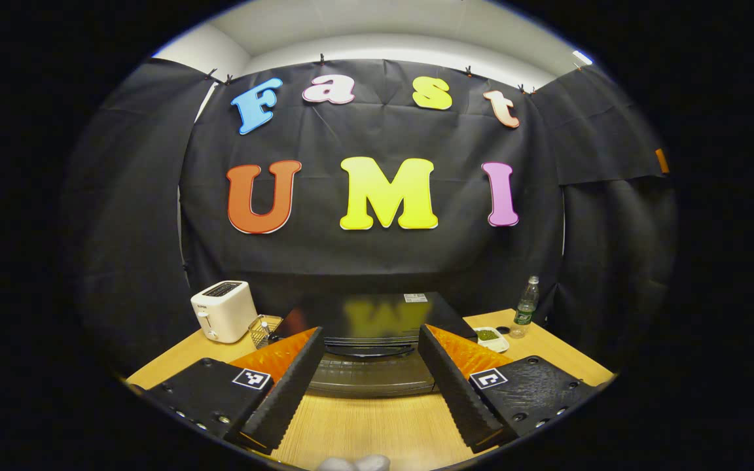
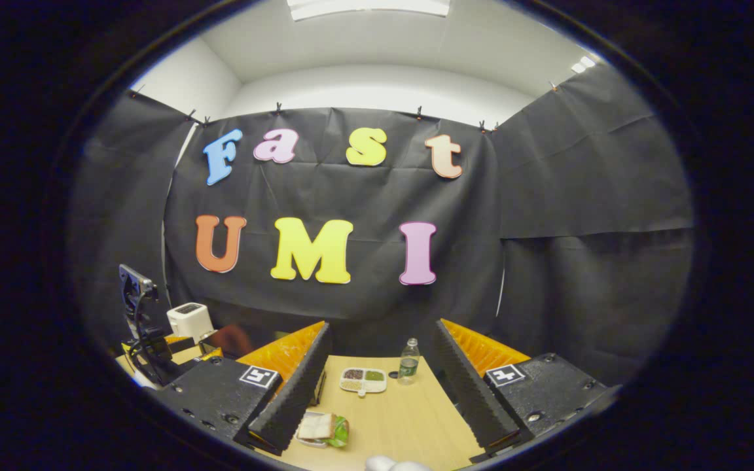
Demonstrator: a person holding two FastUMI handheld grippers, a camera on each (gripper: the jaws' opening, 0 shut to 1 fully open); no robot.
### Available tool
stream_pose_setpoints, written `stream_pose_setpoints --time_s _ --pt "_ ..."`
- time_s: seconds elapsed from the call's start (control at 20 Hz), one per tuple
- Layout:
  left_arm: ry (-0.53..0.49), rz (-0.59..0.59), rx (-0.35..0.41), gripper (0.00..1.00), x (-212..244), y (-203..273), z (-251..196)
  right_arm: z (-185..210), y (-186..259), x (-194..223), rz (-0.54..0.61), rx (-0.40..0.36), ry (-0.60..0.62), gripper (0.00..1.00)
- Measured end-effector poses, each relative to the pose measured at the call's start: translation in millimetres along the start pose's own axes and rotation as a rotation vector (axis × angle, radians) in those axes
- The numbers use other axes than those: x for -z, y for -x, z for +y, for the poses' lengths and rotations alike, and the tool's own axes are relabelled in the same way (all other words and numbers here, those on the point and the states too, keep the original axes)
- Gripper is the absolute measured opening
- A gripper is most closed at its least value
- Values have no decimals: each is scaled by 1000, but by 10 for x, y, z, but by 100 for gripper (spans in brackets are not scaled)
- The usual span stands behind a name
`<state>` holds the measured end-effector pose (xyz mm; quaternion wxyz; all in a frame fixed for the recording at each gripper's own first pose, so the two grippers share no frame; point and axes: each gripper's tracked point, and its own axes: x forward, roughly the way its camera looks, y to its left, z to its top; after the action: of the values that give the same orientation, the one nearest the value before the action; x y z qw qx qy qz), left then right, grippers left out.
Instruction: Open the electric oven with the left hand, put the food in, and close the electric oven.
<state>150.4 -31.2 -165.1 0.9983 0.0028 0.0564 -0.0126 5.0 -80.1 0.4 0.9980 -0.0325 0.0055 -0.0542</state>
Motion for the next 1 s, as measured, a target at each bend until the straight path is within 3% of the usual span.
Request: stream_pose_setpoints --time_s 0.35,0.4,0.45,0.5,1.0 --pt "-14 104 -25 95 522 -757 50 -106 -205 91 40 36 9 96" --pt "-15 109 -27 87 592 -831 50 -129 -222 109 41 40 14 96" --pt "-21 122 -29 95 646 -892 55 -138 -245 115 43 43 16 96" --pt "-25 141 -36 95 717 -940 65 -151 -253 115 47 47 17 96" --pt "-23 155 -33 99 829 -875 70 -176 -301 230 65 50 9 96"
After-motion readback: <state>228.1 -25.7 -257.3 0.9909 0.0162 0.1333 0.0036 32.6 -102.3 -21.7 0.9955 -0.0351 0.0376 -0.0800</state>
